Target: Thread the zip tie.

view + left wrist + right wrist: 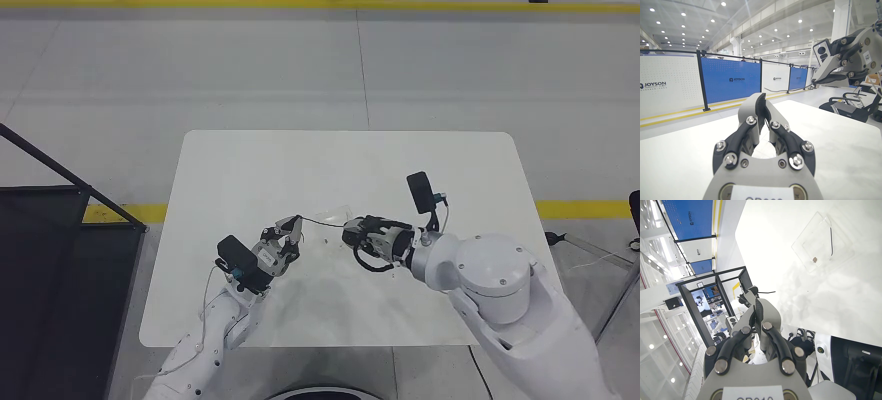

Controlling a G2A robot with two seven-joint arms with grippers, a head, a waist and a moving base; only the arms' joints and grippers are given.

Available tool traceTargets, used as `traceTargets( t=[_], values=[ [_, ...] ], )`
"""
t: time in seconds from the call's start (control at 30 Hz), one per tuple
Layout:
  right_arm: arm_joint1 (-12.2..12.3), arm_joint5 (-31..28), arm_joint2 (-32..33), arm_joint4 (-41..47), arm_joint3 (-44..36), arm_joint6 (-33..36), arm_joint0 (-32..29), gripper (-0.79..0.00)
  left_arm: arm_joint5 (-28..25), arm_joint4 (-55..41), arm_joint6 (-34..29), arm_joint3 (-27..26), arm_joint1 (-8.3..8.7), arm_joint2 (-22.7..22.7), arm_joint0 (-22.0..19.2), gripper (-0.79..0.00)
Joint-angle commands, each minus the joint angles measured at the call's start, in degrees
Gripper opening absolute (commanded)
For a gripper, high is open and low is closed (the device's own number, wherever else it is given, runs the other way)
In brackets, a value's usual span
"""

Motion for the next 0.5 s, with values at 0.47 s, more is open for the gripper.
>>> traceTargets(
  t=[0.47],
  values=[
    [0.3, 0.0, -0.7, 0.5, 1.0, -0.1, 1.0, -0.785, 0.0, 0.0, 0.0, 0.0, 0.0, 0.0, 0.0, -0.785]
  ],
)
